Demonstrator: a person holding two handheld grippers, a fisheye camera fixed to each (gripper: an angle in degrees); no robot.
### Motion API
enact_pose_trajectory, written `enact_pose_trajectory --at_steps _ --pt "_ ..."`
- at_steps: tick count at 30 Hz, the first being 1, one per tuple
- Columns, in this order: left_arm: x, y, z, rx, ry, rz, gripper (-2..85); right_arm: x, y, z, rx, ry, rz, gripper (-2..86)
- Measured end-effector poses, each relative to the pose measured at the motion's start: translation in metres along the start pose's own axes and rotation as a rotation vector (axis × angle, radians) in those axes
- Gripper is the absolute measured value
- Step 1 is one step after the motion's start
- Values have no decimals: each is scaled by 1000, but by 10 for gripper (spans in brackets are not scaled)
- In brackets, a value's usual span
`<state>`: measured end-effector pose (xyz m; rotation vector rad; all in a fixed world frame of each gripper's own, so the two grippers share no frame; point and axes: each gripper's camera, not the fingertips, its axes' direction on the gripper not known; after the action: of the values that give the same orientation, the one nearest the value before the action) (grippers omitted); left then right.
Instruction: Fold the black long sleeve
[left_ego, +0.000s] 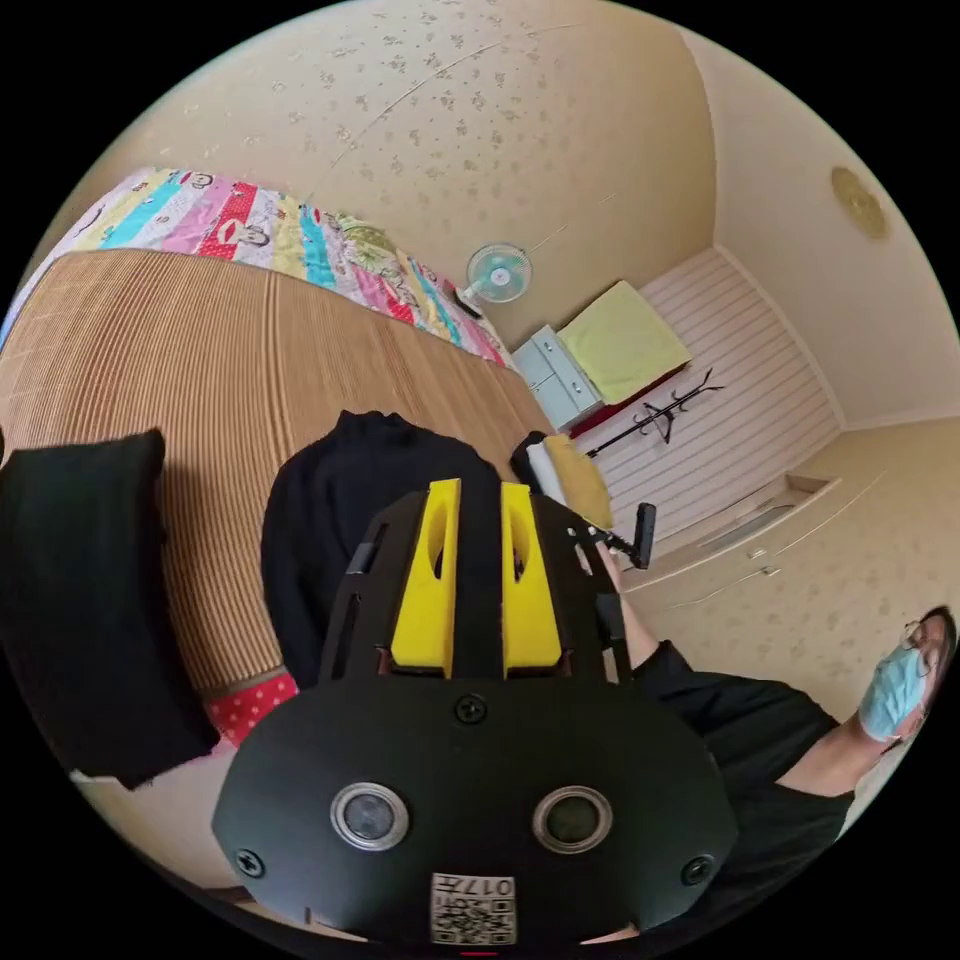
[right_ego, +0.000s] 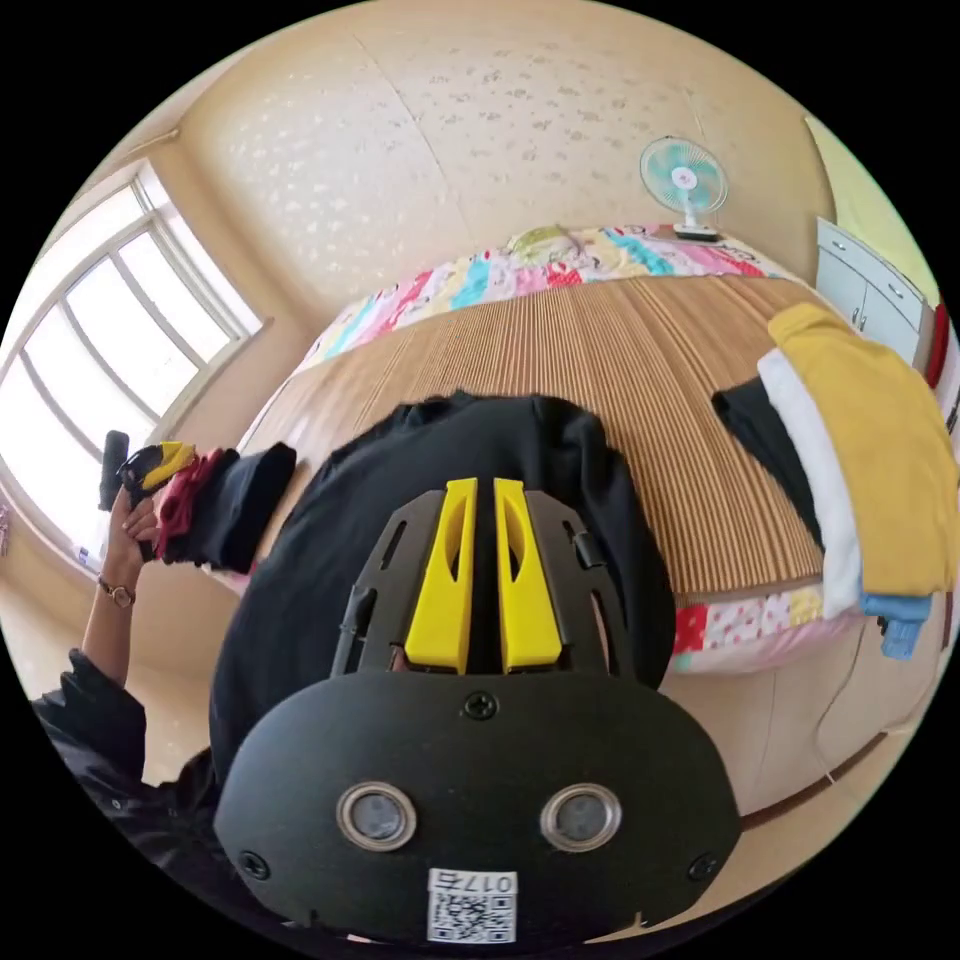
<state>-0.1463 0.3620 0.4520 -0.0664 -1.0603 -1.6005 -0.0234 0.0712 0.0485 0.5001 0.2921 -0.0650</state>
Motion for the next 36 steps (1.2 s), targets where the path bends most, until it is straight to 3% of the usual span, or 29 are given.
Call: enact_pose_trajectory --at_steps 4,9,15,19,23,28,31,36 --pt "-6 116 -4 -19 116 -62 112 62 105 6 -101 -205 80 68" --pt "42 191 3 0 242 -111 125 116 193 21 -149 -455 230 111" --pt "97 192 42 -239 -33 -117 133 139 217 49 -117 -622 384 123" --pt "118 184 54 -330 -261 -63 68 147 193 53 -115 -648 370 124" --pt "103 177 41 -350 -176 -52 40 154 175 45 -87 -657 360 124" --pt "117 157 -96 -142 42 196 23 162 172 33 -36 -768 379 124" --pt "117 151 -174 -101 -11 241 19 161 171 24 -25 -834 354 124" --pt "34 168 -239 -13 -27 -22 38 148 168 27 -131 -709 271 129"
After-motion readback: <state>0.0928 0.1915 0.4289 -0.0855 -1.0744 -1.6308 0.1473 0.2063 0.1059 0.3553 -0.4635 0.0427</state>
